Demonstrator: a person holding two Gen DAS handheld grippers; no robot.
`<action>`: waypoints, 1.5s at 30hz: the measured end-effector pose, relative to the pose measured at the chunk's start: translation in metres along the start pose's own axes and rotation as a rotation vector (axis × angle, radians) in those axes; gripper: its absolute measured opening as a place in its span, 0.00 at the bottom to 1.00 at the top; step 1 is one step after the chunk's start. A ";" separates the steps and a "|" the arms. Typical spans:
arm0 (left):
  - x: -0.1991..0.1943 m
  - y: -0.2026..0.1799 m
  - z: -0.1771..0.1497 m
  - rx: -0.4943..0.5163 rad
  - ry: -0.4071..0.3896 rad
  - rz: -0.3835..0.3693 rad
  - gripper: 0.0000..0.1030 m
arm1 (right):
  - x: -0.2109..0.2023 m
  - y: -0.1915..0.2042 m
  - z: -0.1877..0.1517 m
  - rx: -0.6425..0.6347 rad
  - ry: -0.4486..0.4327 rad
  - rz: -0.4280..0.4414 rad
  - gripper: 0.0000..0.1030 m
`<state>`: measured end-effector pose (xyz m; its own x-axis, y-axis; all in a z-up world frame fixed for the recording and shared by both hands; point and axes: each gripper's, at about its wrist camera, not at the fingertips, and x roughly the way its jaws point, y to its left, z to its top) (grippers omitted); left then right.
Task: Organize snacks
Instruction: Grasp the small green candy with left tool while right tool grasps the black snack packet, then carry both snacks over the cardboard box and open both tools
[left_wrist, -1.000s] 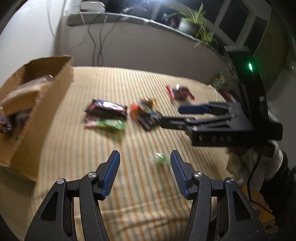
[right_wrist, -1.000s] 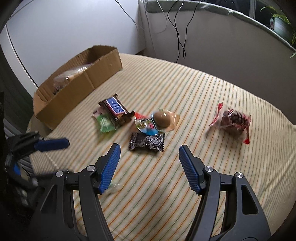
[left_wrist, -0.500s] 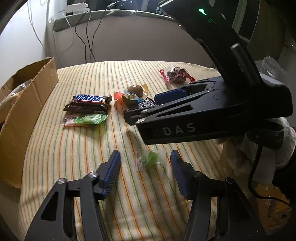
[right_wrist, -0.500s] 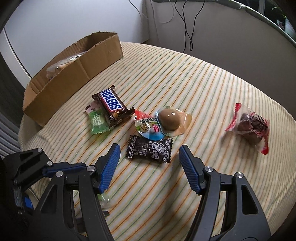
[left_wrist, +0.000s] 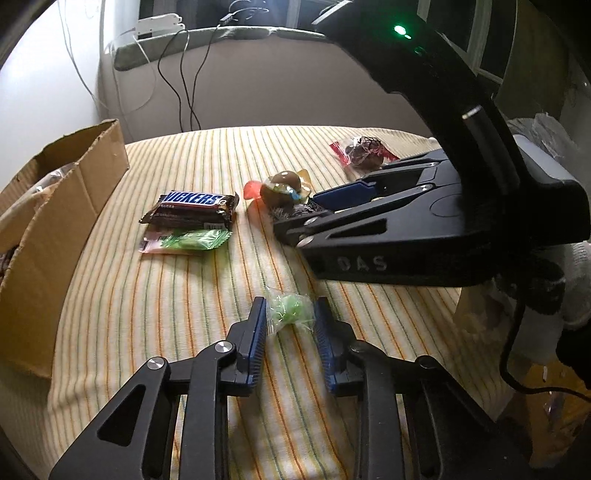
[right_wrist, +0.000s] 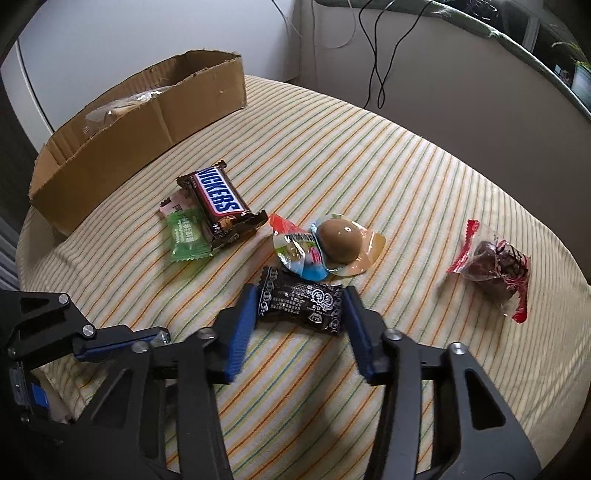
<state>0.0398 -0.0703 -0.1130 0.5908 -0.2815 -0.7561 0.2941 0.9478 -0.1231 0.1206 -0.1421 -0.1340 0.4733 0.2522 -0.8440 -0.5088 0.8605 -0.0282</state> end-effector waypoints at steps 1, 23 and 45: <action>-0.001 0.002 -0.001 -0.002 -0.001 -0.003 0.23 | 0.000 -0.001 0.000 0.001 0.001 0.001 0.39; -0.036 0.035 -0.006 -0.119 -0.031 -0.070 0.22 | -0.040 -0.025 -0.019 0.121 -0.067 0.047 0.11; -0.092 0.104 0.009 -0.233 -0.189 0.049 0.22 | -0.095 0.033 0.019 0.044 -0.191 0.153 0.11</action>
<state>0.0227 0.0527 -0.0502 0.7356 -0.2366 -0.6347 0.0943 0.9636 -0.2500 0.0723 -0.1298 -0.0446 0.5227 0.4560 -0.7203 -0.5549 0.8234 0.1187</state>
